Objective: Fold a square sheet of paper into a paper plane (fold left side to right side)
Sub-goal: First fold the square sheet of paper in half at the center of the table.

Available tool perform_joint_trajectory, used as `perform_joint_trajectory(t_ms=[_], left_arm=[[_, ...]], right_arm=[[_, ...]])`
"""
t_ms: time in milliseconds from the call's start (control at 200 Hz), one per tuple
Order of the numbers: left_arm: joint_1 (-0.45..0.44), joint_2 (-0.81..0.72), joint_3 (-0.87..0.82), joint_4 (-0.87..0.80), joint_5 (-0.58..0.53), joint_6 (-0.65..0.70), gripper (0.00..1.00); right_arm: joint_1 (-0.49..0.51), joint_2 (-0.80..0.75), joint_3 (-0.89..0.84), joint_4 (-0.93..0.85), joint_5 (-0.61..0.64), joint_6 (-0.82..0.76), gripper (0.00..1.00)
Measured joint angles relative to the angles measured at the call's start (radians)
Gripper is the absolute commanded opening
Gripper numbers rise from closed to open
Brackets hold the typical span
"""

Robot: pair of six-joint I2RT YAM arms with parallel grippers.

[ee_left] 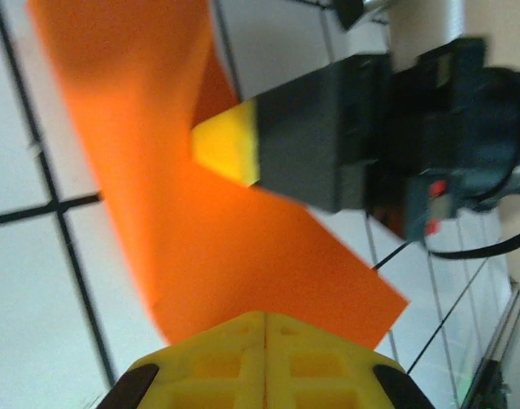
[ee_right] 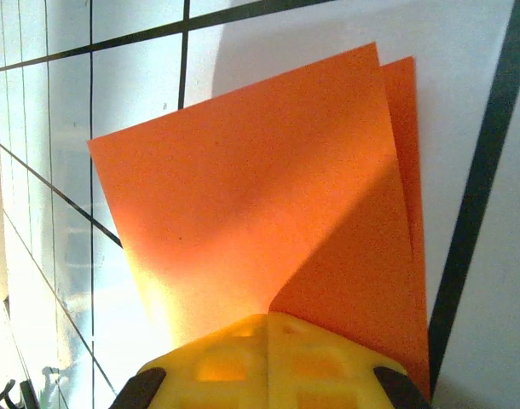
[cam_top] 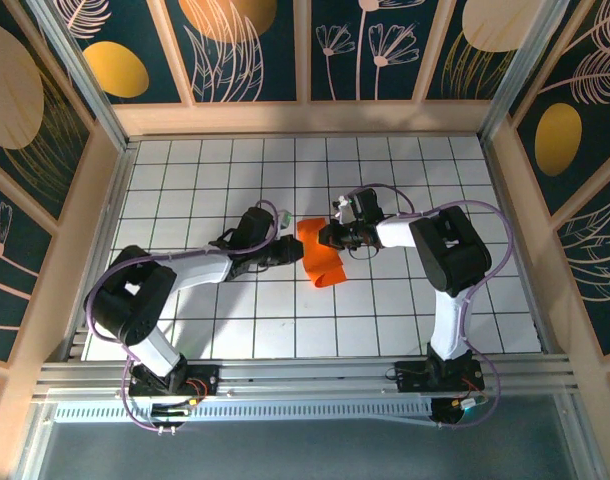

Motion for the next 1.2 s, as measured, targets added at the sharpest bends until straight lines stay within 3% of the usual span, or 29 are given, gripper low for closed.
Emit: perform_joint_trajectory(t_ms=[435,1201], left_arm=[[-0.061,0.224,0.074,0.026,0.044,-0.001,0.07],[-0.113,0.172,-0.033,0.086,0.035,0.003,0.06]], right_arm=[[-0.001,0.000,-0.003,0.005,0.000,0.003,0.00],[-0.001,0.000,-0.003,0.005,0.004,0.003,0.00]])
